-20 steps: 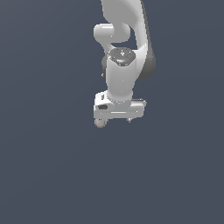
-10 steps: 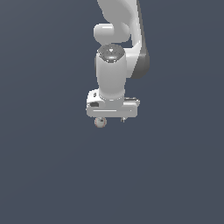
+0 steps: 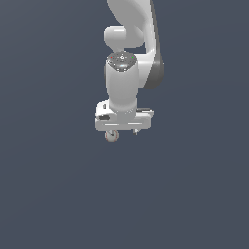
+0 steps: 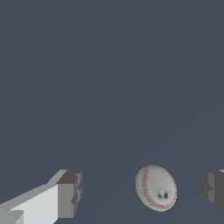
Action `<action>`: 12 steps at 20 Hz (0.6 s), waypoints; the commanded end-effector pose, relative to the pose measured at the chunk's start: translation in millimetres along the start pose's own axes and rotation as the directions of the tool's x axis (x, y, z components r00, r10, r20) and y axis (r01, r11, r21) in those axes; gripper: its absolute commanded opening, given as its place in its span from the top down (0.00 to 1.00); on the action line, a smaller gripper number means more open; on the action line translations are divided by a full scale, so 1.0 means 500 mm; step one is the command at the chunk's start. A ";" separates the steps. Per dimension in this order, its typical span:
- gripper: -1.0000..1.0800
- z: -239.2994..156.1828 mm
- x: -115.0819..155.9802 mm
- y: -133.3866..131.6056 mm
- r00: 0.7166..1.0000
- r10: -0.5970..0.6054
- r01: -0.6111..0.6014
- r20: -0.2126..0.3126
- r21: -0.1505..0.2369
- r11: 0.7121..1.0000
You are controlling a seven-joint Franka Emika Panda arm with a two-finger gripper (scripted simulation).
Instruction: Pick up the object and move it to a goal position.
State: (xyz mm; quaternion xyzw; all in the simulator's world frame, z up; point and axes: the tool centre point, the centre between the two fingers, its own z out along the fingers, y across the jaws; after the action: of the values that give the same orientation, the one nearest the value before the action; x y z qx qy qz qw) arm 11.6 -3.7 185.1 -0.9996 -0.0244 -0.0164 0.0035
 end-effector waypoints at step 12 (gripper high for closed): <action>0.04 0.045 -0.039 0.038 0.962 -0.271 0.271 0.011 -0.003 0.963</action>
State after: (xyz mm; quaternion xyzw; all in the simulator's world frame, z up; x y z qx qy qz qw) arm -3.5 -20.8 165.1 -0.9898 -0.1422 -0.0124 -0.0008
